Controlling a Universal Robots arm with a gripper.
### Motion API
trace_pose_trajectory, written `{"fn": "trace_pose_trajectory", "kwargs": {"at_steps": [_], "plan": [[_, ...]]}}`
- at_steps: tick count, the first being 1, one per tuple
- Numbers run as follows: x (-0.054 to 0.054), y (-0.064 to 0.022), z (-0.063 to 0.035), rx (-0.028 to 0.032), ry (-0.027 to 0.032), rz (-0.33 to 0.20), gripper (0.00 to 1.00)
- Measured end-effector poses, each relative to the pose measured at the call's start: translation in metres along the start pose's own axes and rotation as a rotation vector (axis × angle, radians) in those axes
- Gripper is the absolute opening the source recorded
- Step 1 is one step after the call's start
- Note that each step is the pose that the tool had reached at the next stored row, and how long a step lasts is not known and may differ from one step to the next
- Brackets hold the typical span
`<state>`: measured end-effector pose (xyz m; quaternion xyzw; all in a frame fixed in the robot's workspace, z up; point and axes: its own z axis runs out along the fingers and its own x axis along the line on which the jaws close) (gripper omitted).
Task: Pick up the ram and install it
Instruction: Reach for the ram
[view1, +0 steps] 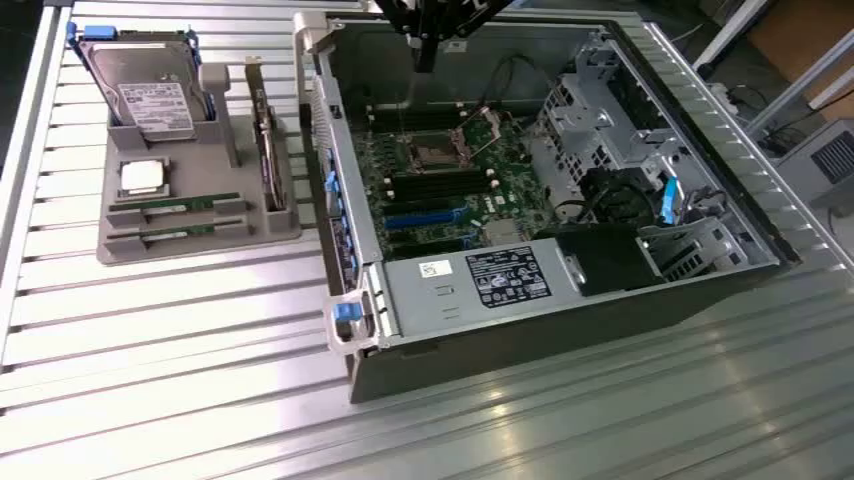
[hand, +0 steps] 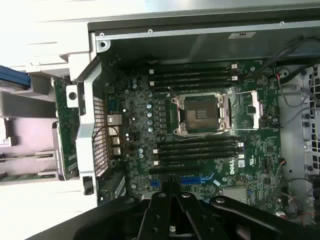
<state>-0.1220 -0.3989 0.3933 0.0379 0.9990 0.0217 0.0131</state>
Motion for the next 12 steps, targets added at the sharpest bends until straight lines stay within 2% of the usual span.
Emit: {"fn": "trace_pose_trajectory", "kwargs": {"at_steps": [1, 7, 12], "plan": [[0.011, -0.0008, -0.0003, 0.0, 0.0, 0.0, 0.1], [0.028, -0.0021, -0.0008, 0.0, 0.0, 0.0, 0.1], [0.031, -0.0024, -0.0009, 0.0001, 0.0, 0.0, 0.1]]}}
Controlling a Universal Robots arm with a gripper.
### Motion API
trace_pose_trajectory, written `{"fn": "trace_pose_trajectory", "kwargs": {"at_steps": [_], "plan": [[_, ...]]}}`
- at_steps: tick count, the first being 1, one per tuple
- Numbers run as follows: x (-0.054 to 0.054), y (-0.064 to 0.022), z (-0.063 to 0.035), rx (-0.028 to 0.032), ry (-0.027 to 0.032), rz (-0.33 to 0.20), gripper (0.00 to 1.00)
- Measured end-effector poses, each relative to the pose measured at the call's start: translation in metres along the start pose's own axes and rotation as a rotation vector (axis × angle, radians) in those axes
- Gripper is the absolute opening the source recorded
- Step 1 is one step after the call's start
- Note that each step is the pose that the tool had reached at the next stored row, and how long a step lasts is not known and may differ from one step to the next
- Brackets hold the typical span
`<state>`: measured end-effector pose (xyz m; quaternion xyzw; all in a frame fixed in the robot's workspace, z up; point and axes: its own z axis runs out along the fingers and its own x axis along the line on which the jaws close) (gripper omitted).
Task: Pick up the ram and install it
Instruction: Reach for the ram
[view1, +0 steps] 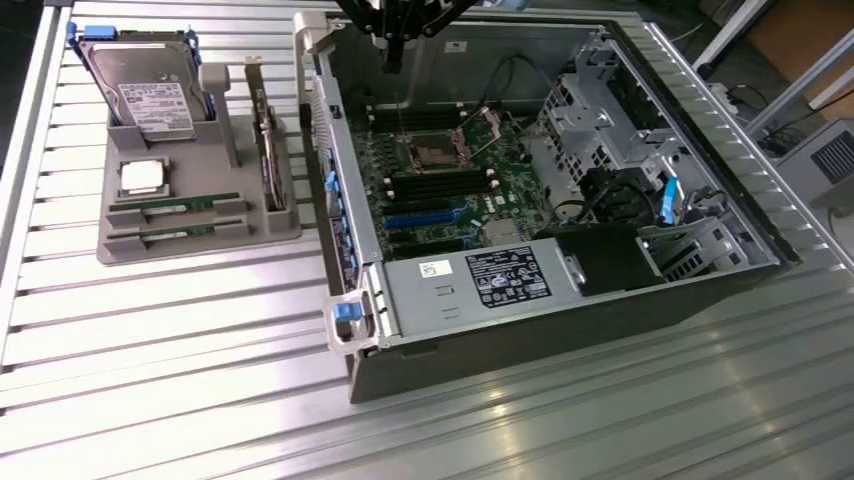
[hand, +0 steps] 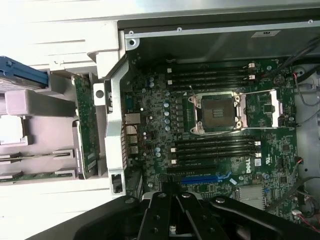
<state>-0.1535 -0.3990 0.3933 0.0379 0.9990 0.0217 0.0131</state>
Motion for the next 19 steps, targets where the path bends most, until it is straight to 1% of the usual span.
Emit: {"fn": "trace_pose_trajectory", "kwargs": {"at_steps": [13, 16, 19], "plan": [[0.0032, -0.0002, -0.0001, -0.0001, 0.0, 0.0, 0.1], [0.0048, -0.0003, -0.0001, -0.0001, 0.0, 0.0, 0.1], [0.0088, -0.0006, -0.0002, 0.0, 0.0, 0.0, 0.1]]}}
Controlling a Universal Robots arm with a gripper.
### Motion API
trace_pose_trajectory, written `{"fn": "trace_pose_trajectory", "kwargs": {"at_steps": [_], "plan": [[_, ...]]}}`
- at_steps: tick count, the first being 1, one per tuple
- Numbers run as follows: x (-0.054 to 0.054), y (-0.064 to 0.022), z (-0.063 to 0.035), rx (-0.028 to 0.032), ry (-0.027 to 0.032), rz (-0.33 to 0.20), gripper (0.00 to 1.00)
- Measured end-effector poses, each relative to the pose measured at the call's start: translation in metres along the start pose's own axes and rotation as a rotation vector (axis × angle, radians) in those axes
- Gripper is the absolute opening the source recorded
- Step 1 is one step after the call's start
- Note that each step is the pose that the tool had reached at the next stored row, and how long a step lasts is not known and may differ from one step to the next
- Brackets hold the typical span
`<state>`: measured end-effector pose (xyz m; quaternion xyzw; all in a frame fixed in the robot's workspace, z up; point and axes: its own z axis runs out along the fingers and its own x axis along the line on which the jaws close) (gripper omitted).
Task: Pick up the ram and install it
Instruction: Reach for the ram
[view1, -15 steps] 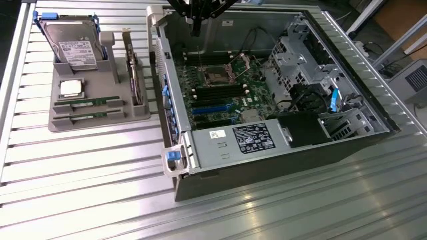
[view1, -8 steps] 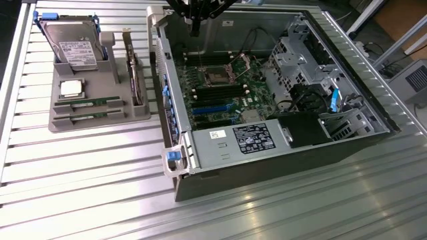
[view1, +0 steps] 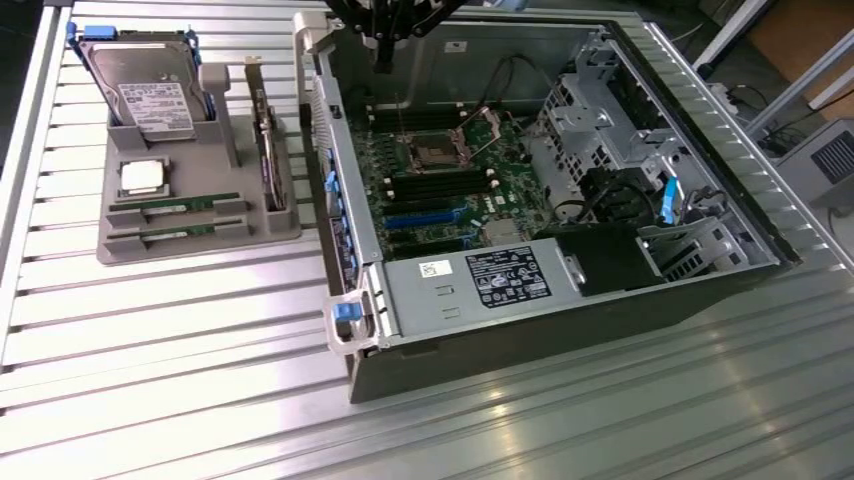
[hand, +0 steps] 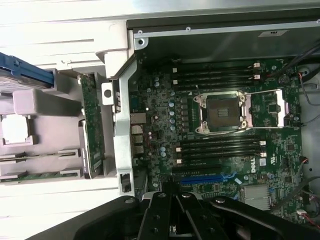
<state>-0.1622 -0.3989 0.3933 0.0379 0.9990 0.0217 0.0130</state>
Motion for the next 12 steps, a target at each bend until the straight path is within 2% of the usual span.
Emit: {"fn": "trace_pose_trajectory", "kwargs": {"at_steps": [8, 12], "plan": [[0.014, -0.001, -0.0003, 0.0, 0.0, 0.0, 0.1], [0.017, -0.0013, -0.0004, 0.0, 0.0, 0.0, 0.1]]}}
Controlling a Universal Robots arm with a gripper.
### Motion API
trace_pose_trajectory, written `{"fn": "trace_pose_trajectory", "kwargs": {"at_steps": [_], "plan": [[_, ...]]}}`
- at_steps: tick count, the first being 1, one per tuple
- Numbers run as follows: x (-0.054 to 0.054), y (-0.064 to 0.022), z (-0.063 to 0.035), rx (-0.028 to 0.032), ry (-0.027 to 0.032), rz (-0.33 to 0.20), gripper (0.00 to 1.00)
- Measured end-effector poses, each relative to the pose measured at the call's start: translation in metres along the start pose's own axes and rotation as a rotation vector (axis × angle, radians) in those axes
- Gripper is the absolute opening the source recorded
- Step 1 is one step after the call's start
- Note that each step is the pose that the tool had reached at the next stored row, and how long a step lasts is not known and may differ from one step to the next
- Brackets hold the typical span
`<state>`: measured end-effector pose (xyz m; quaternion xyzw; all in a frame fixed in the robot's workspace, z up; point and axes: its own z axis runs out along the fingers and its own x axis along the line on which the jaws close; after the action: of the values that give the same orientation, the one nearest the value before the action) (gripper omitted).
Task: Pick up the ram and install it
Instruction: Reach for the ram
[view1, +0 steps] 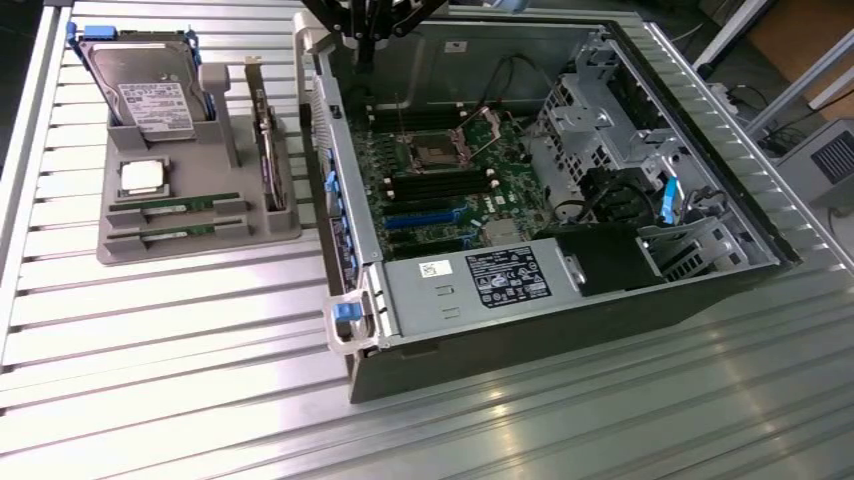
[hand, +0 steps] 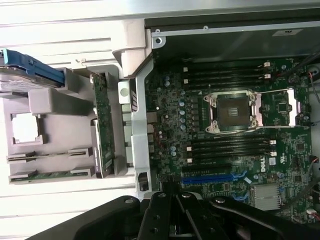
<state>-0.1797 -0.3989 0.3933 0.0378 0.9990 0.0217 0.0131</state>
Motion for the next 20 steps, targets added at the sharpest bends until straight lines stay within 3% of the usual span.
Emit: {"fn": "trace_pose_trajectory", "kwargs": {"at_steps": [13, 20], "plan": [[0.015, -0.0012, -0.0002, 0.0, 0.0, 0.0, 0.1], [0.034, -0.0026, -0.0007, 0.0, 0.0, 0.0, 0.1]]}}
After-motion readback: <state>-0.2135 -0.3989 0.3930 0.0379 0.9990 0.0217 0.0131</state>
